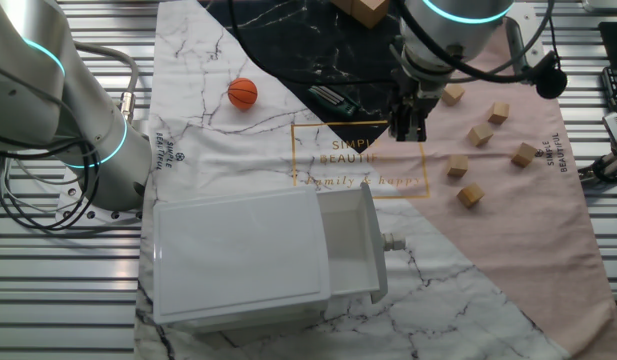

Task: Stack the blocks into a pyramid shape

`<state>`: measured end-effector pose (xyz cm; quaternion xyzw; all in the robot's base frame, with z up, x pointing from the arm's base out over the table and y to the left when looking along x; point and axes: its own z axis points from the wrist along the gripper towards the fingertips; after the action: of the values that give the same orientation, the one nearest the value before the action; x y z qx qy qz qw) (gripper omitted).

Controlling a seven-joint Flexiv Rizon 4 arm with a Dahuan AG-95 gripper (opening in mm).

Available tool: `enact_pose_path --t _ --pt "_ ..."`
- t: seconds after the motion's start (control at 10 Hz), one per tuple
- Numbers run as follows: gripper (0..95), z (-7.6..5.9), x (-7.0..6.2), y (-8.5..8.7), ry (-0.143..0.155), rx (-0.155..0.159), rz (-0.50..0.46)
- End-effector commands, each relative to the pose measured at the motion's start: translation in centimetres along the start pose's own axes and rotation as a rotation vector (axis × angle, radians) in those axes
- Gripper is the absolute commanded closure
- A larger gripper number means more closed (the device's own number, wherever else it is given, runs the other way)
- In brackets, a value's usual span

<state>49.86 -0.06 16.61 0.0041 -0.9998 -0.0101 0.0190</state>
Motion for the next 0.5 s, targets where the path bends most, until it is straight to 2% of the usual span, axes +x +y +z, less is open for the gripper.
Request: enact_pose_path --t 0.1,0.3,0.4,0.5 --pt "95.0 0.5 -0.1 -0.1 0.000 0.004 -0.010" --pt "95.0 0.7 0.0 -0.1 -0.008 0.005 -0.016" --pt "95.0 1.2 -0.8 -0.3 -0.019 0.005 -0.026" --pt "95.0 1.5 -2.4 -0.3 -0.023 0.005 -0.032"
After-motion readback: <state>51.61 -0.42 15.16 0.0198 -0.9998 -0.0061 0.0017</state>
